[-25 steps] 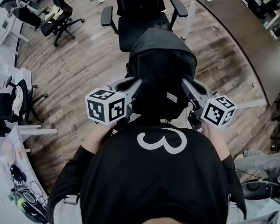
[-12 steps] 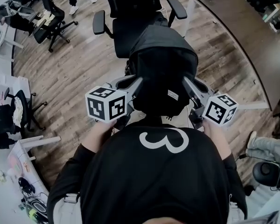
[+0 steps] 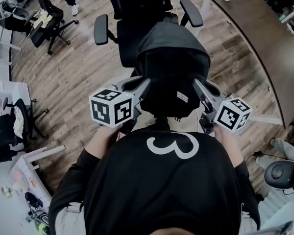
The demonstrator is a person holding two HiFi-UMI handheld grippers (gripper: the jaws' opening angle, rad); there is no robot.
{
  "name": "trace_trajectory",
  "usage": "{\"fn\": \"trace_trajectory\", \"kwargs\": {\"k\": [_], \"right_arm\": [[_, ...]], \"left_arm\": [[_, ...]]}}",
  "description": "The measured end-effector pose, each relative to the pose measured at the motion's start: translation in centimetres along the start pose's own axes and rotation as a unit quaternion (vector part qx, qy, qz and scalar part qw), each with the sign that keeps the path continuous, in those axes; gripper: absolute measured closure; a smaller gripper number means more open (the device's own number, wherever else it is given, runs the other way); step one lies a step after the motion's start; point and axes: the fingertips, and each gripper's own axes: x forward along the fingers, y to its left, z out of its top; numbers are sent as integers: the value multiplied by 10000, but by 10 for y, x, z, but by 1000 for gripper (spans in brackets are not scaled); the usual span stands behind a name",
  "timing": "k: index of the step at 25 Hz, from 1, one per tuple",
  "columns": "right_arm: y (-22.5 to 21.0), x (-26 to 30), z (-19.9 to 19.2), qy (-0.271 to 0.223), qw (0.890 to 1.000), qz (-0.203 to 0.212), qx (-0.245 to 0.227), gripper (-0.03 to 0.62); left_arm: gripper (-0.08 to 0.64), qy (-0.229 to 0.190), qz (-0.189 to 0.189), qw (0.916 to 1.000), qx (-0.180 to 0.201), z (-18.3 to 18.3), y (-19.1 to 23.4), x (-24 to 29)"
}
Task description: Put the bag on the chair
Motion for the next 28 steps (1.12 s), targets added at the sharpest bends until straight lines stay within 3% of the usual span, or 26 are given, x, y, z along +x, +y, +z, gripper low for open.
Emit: {"fn": "trace_trajectory", "kwargs": {"k": [15,28], "right_arm": [[-64,115,47,369,9993,-21,86,537],[-88,166,83,357,9992,189,-47,537]], "left_arm": [[502,103,118,9995,-275,62,96,73],[503,-37,348,9992,-215,107,133,99]]}}
